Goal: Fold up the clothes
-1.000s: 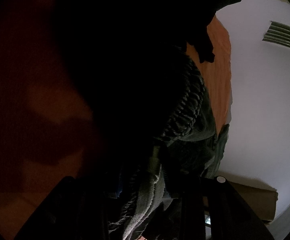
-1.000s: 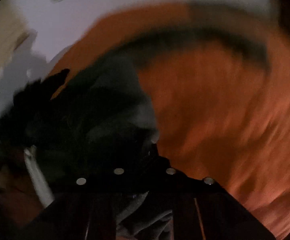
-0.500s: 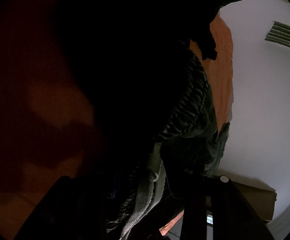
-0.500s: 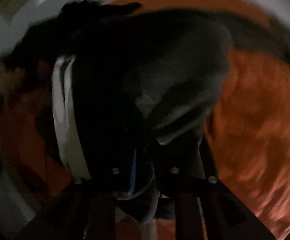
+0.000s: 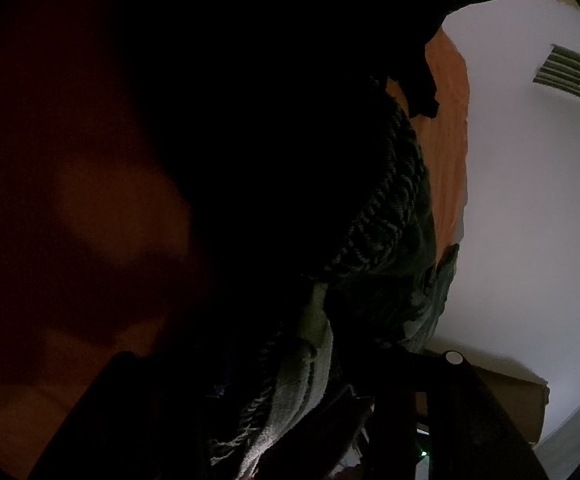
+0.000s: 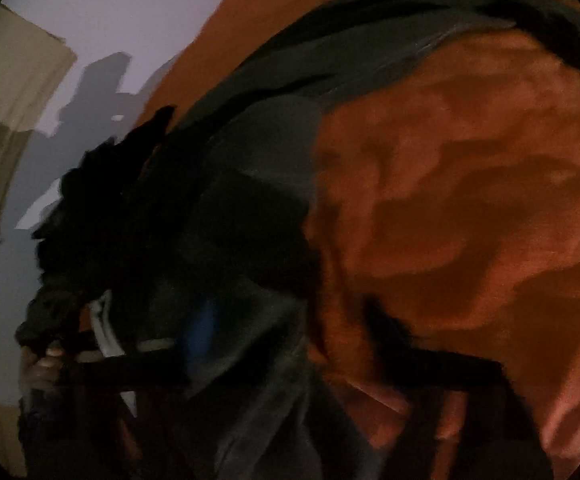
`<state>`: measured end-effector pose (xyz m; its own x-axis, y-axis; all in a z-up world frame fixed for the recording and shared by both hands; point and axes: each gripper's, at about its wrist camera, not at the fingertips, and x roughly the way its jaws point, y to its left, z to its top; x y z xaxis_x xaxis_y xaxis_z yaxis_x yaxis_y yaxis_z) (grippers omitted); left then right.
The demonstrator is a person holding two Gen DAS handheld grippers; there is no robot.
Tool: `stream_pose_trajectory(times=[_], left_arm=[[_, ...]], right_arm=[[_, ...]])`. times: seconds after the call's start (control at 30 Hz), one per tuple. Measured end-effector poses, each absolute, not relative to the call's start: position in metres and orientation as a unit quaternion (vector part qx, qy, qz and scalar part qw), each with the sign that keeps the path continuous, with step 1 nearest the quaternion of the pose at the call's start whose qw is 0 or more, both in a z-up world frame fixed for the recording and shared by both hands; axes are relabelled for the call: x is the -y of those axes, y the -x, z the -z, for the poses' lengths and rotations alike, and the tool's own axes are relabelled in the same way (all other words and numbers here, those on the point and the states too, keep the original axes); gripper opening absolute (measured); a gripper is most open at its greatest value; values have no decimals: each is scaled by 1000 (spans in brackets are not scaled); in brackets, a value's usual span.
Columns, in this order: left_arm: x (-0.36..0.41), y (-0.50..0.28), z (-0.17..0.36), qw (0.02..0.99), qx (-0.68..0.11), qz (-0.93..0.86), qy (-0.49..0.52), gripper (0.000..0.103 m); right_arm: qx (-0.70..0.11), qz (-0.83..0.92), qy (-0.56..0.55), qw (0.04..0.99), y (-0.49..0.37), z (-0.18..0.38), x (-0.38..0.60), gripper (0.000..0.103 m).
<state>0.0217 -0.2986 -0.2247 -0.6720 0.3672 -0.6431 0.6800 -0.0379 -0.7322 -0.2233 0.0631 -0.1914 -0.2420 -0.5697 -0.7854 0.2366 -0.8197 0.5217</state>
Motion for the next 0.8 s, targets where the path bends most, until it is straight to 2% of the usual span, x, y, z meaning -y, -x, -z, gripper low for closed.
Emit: stream_pose_trajectory(times=[0.03, 0.27, 0.33, 0.43, 0.5, 0.6, 0.7, 0.8], left_arm=[[299, -18, 226, 127, -685, 607, -384, 44], [299, 3, 229, 120, -690, 601, -385, 44], [298, 9, 228, 118, -690, 600, -386, 44], [296, 17, 230, 118, -696, 595, -384, 44], [294, 24, 229, 119, -696, 594, -385, 44], [291, 33, 228, 120, -693, 596, -387, 44], [288, 43, 228, 121, -693, 596, -387, 44], [286, 53, 227, 122, -693, 596, -387, 44]], right_arm=[[145, 791, -535, 259, 219, 180, -63, 8], [147, 867, -410, 243, 201, 78, -57, 5], [99, 888, -366, 259, 186, 43, -41, 5], [-36, 911, -304, 275, 149, 12, 7, 4], [-86, 887, -331, 310, 133, 29, 38, 5], [-150, 812, -448, 342, 128, 108, 79, 7], [-121, 760, -536, 349, 134, 166, 78, 15], [-43, 744, -559, 364, 151, 161, 57, 16]])
